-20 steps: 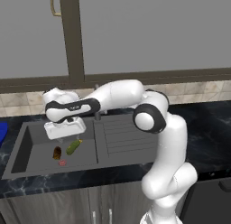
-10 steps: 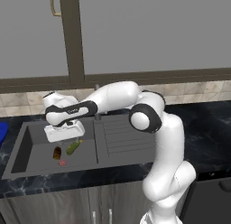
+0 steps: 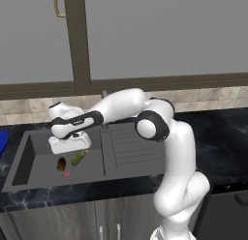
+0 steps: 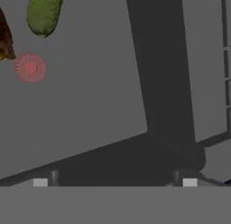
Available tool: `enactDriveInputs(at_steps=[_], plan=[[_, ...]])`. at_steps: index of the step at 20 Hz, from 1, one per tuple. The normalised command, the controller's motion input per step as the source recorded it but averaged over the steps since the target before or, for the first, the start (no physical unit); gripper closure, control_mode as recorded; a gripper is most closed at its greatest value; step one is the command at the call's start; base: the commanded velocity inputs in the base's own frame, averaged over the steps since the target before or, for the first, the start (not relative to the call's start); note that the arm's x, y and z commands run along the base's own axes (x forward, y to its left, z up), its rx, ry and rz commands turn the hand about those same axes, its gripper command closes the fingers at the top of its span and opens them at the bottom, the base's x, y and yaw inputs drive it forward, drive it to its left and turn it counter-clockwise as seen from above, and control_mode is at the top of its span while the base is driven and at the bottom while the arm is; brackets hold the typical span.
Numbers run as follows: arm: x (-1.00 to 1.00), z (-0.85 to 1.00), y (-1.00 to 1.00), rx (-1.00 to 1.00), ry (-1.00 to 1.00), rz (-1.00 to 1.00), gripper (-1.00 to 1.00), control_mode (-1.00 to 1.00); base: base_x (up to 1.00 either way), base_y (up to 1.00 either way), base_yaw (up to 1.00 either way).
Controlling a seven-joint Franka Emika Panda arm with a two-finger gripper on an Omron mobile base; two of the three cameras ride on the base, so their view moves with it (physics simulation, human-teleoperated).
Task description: Pick up all produce items and place them in the sink. Turn on the sink faucet to wash them. Then turn the sink off and put them in the tray.
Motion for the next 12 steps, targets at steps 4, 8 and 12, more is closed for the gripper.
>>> enactDriveInputs(at_steps=[4,8,12], plan=[[0.06,-0.19,0.06,0.07,-0.1,0.0,-1.0,-1.0,0.0,0.0,0.0],[0.16,-0.24,0.09,0.07,-0.07,0.0,-1.0,-1.0,0.0,0.0,0.0],[0.25,-0.29,0.14,0.07,-0.03,0.01,-1.0,-1.0,0.0,0.0,0.0]])
